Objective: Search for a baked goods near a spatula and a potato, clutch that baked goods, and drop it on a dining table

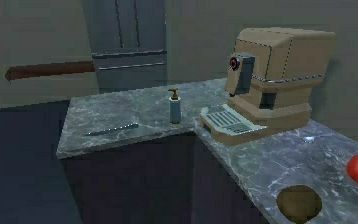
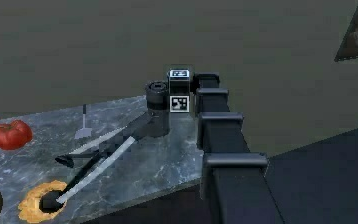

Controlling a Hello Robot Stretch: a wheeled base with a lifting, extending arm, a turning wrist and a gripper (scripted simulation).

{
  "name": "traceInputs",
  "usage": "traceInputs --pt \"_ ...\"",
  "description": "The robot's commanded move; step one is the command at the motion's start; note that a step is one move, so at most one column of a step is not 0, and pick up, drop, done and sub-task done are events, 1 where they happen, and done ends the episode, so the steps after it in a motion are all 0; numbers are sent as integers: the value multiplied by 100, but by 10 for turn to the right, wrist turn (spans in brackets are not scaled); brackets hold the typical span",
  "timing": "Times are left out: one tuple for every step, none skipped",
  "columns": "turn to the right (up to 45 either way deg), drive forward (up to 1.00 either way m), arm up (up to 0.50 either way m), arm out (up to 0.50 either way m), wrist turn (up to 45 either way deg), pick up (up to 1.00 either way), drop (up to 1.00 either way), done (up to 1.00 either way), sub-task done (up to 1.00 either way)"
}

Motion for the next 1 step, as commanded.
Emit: traceInputs --pt "0 0 0 0 -240 0 0 0 0"
